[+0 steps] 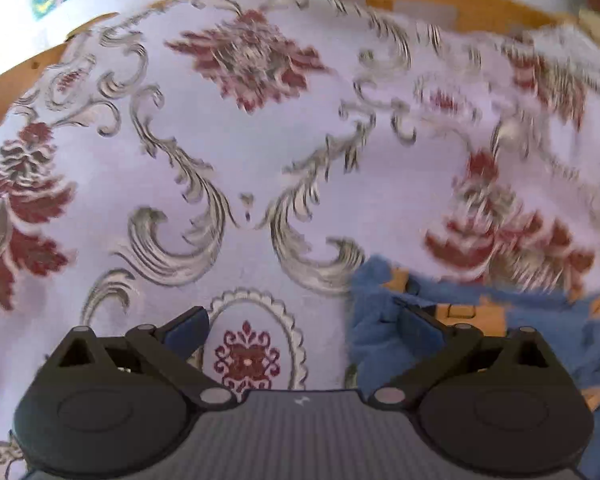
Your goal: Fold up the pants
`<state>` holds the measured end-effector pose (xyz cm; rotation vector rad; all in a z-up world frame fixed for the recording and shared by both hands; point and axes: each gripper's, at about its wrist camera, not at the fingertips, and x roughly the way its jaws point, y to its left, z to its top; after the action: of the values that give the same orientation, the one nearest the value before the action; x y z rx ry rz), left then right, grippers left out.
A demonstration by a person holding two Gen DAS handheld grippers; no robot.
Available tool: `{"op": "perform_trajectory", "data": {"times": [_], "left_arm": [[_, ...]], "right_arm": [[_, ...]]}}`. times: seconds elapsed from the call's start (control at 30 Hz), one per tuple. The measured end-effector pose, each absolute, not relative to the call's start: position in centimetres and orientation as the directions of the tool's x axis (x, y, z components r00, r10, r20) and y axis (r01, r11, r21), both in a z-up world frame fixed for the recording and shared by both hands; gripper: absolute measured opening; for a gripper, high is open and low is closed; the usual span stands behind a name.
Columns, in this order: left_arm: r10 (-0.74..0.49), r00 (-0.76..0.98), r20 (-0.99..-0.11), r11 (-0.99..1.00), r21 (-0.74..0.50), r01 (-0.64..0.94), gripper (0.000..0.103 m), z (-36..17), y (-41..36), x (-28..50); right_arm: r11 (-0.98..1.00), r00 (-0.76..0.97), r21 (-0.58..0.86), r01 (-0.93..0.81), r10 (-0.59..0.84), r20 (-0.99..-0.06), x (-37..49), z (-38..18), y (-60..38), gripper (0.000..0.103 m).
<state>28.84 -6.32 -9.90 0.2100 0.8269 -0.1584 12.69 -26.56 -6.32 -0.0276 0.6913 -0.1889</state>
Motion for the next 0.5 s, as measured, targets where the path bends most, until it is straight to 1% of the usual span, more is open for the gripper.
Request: {"op": "perform_trajectory", "data": {"times": [0.07,0.1,0.13,0.17,0.23,0.33,0.43,0.5], "left_arm": [[-0.066,0.669,-0.74,0.974,0.097,0.203,0.103,-10.0,-6.0,28.5],[-0.066,0.663,-0.746,0.977,0.086,0.195,0.103,-9.7,-6.0,28.4],[-0.065,0.656,-0.752,0.98,0.077,0.186,0.103,-9.1,-6.0,28.3],[-0.067,0.652,-0.755,0.981,0.068,0.179,0.103,-8.5,-5.8,28.0],[-0.073,0.661,-0.747,0.983,0.058,0.174,0.103,-7.4,-5.3,27.1],[-0.062,0.682,-0.729,0.984,0.069,0.163,0.103,-5.7,-4.4,25.0],[-0.064,0.673,-0.737,0.98,0.082,0.183,0.103,-4.2,-3.7,23.5],[-0.072,0.65,-0.756,0.975,0.084,0.205,0.103,-3.2,-3.5,22.8]], "right_arm": [[0.979,0.728,-0.121,0.163,-0.202,-0.655,13.0,-7.1,-26.7,0.102],[0.98,0.724,-0.105,0.169,-0.196,-0.661,13.0,-7.4,-27.0,0.102],[0.982,0.73,-0.059,0.18,-0.173,-0.661,12.7,-7.3,-27.6,0.102],[0.981,0.739,-0.012,0.193,-0.153,-0.656,12.3,-6.9,-28.1,0.102],[0.979,0.762,0.037,0.203,-0.134,-0.634,11.5,-6.1,-28.6,0.102],[0.981,0.781,0.068,0.183,-0.103,-0.616,10.3,-4.7,-29.0,0.102],[0.986,0.789,0.073,0.151,-0.076,-0.61,9.3,-3.6,-29.1,0.102],[0.99,0.783,0.083,0.112,-0.037,-0.622,8.9,-2.8,-29.2,0.102]]}}
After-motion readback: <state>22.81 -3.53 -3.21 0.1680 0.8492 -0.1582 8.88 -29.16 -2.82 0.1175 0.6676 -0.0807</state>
